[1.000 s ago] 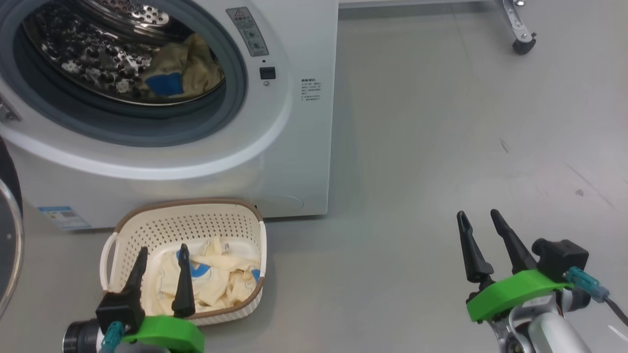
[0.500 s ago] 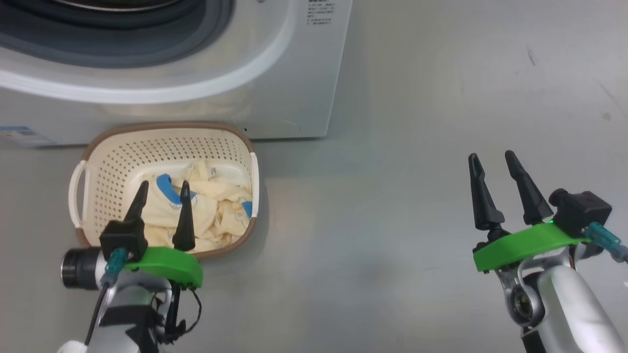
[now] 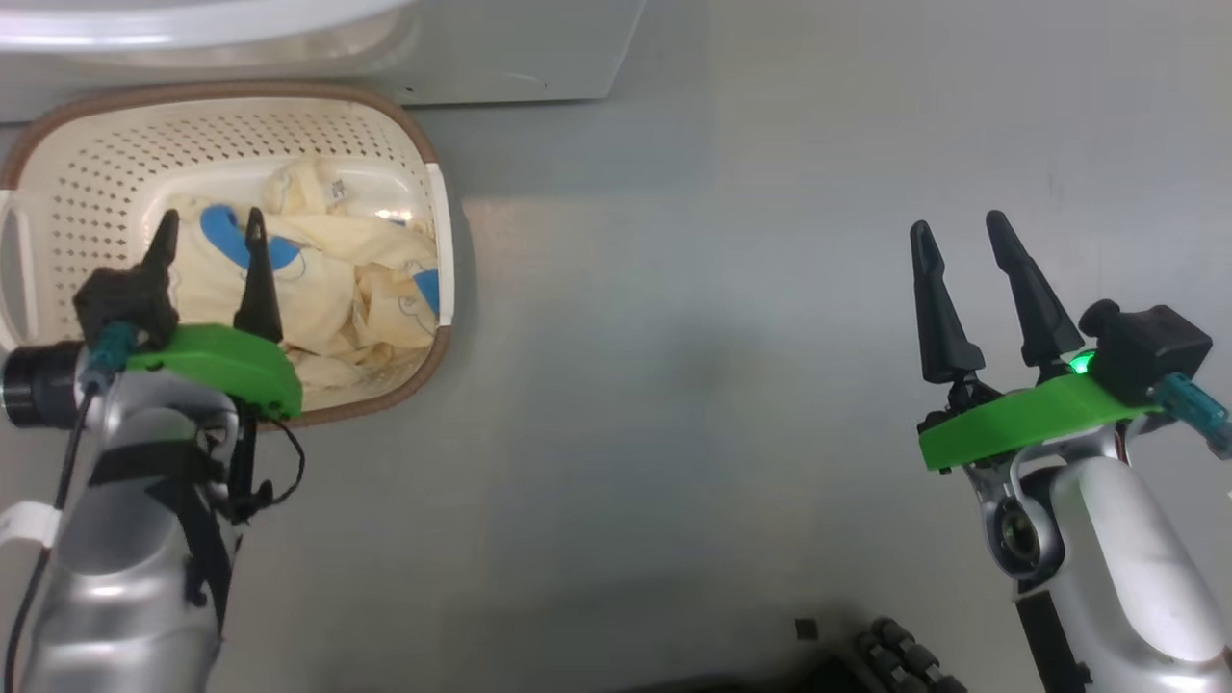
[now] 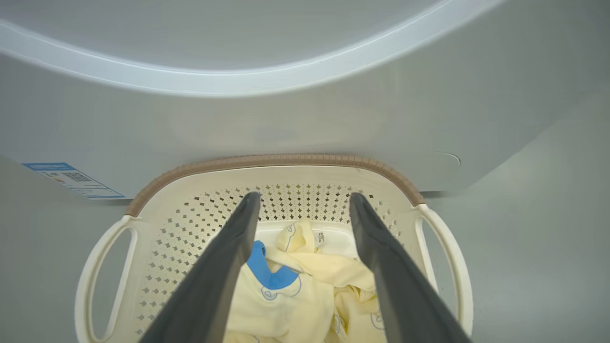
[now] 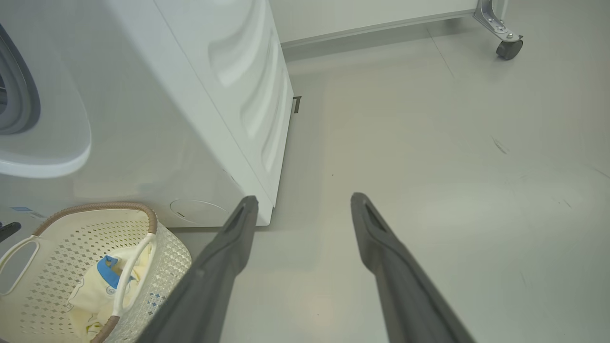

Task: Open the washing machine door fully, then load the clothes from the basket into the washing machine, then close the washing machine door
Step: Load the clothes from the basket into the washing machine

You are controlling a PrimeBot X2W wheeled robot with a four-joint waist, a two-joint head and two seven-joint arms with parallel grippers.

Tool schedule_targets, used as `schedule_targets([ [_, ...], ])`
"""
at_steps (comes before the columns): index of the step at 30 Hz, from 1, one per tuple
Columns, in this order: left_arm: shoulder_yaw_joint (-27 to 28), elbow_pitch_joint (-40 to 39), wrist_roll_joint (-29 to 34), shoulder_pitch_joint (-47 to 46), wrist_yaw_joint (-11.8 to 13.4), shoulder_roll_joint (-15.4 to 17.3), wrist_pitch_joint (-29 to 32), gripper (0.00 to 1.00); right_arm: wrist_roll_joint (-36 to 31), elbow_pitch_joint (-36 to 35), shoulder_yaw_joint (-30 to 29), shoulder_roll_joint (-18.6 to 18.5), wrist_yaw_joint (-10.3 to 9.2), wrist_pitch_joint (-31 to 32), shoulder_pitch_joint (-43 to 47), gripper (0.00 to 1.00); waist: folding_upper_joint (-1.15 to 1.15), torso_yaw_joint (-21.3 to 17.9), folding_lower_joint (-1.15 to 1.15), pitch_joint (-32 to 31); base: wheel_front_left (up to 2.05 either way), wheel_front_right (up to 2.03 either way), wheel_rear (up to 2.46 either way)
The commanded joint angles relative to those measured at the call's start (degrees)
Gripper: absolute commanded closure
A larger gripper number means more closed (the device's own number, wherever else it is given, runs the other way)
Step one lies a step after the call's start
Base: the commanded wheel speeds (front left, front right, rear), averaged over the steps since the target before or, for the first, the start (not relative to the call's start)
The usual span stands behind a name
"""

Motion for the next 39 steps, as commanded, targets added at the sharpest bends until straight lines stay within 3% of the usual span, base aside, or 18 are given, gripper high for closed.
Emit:
schedule_targets([
  [1,1.86,0.29,-0.6,-1.37,-0.18,2.64,-0.62,0.0,-0.48,-2.01,1.37,-0.03,-0.16,-0.54,-0.02,0.0,0.0,-1.59,-0.01,3.35,0.0,0.0,0.0],
  [10,-0.86,15.61,-0.34,-12.99,-0.67,8.25,2.68,0.0,0.04,-2.9,1.71,0.55,-0.16,-0.54,-1.49,0.0,0.0,-3.82,-0.01,9.6,0.0,0.0,0.0],
  [15,-2.62,21.96,-1.17,-17.22,-0.75,10.05,7.63,0.0,0.59,-2.95,2.56,0.69,-0.16,-0.54,-2.36,0.0,0.0,-5.22,-0.01,11.72,0.0,0.0,0.0],
  [20,-6.25,27.37,-4.56,-20.58,-0.77,11.68,16.79,0.0,1.47,-3.05,3.23,0.77,-0.16,-0.54,-3.38,0.0,0.0,-6.92,-0.01,13.93,0.0,0.0,0.0],
  [29,-13.88,29.07,-9.89,-23.46,-0.78,15.63,27.24,0.0,3.57,-4.26,4.02,0.8,-0.16,-0.54,-4.16,0.0,0.0,-8.94,-0.01,17.47,0.0,0.0,0.0],
  [39,-23.33,25.47,-15.53,-23.89,-0.79,17.25,32.5,0.0,3.68,-4.43,4.83,0.8,-0.16,-0.54,-3.9,0.0,0.0,-9.45,-0.01,18.79,0.0,0.0,0.0],
])
